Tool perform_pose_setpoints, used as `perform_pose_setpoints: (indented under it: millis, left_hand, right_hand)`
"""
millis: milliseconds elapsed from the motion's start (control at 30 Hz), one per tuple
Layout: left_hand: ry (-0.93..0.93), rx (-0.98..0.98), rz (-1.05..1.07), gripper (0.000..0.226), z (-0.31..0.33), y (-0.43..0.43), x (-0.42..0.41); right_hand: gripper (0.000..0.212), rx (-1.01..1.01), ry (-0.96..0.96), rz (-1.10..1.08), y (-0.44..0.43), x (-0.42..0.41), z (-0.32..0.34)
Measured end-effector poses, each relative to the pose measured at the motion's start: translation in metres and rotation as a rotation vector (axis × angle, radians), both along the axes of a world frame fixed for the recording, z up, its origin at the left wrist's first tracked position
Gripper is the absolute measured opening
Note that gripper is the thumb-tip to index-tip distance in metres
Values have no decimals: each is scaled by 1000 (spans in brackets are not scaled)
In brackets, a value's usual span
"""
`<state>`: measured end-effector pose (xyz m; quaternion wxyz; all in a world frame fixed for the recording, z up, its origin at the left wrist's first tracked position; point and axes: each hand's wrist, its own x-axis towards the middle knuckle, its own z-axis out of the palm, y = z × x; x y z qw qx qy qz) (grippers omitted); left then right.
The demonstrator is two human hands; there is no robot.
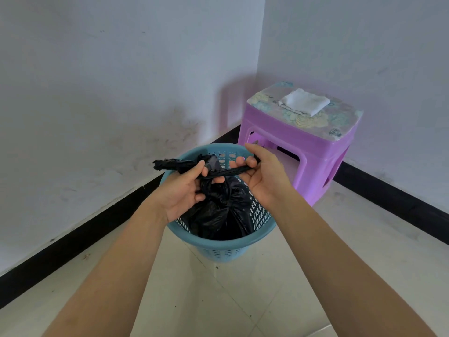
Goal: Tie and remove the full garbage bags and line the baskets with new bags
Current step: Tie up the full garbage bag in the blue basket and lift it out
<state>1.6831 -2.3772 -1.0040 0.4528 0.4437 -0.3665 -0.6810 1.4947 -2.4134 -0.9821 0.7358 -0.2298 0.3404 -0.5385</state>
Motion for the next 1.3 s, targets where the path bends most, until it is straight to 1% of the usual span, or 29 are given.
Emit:
perform_pose_setpoints:
  millis: [67,167,200,267,300,367,433,467,500,533,600,633,667,700,767,800,833,867,933,967,1000,1100,1167,1233,1300]
  left_hand:
    - [5,69,44,35,0,-2,-1]
    - [51,96,149,41,-2,-4,-3]
    - [64,81,184,35,0,-4,-4]
    - [78,20,233,8,0,-5,-3]
    - [80,-22,235,14,-1,-6,-1]
    - [65,-76,205,42,-4,-4,2]
    - [14,-106,179,51,-11,-1,3]
    - [-27,-127,167,52,-13,1,3]
    - [-90,-158,150,52,-16,3,2]
    - [-164,-197,131,52,-16,4,2]
    - [-318,-268,111,52,-17,4,4]
    - [-377,-296,103,53,-16,4,5]
    - [-427,-324,98,52,-14,3,7]
    - [-465,-345,82,51,-13,3,9]
    - [-530,-380,47,49,-11,2,9]
    - [-541,-392,36,49,-9,2,9]
    - [-533,-401,20,49,-8,2,9]
    - [-519,-410,-9,48,-6,2,8]
    - [-502,-429,-75,43,-2,3,7]
    - [-497,-430,-105,41,0,4,8]
    - [-491,-431,-128,40,2,5,9]
    - [-476,-424,-149,37,3,5,11]
    - [-483,-424,-149,38,2,5,10]
    - [-504,-425,-148,39,3,6,9]
    - [-519,-410,-99,39,4,6,6]
  right_hand:
    - [19,-59,75,27,1,1,1]
    - [14,-62,138,37,1,1,0]
    - [14,-44,166,36,1,0,-1]
    - [21,9,233,34,0,-3,-8]
    - [24,41,255,34,-1,-4,-12]
    - [24,113,264,55,-3,-7,-20]
    - [19,148,278,109,-5,-9,-25]
    - [16,130,341,128,-5,-11,-26]
    - [15,81,475,127,-5,-13,-26]
    - [21,1,697,105,-7,-17,-27]
    - [37,-191,1285,54,-9,-25,-26]
    - [43,-268,1511,36,-10,-28,-26]
    - [49,-314,1638,15,-10,-30,-25]
    - [51,-350,1682,-24,-11,-30,-24]
    - [45,-518,1645,-94,-12,-26,-21]
    - [41,-629,1605,-66,-11,-22,-19]
    - [38,-721,1542,10,-10,-18,-18]
    - [36,-761,1452,131,-8,-15,-16]
    - [40,-698,1205,396,0,-11,-16]
    - [43,-642,1095,483,3,-11,-17]
    - [44,-594,1026,531,6,-10,-18]
    - [42,-505,935,616,8,-8,-21]
    - [35,-471,873,675,7,-8,-23]
    - [21,-546,930,628,6,-8,-27]
    - [6,-666,1040,464,5,-8,-31]
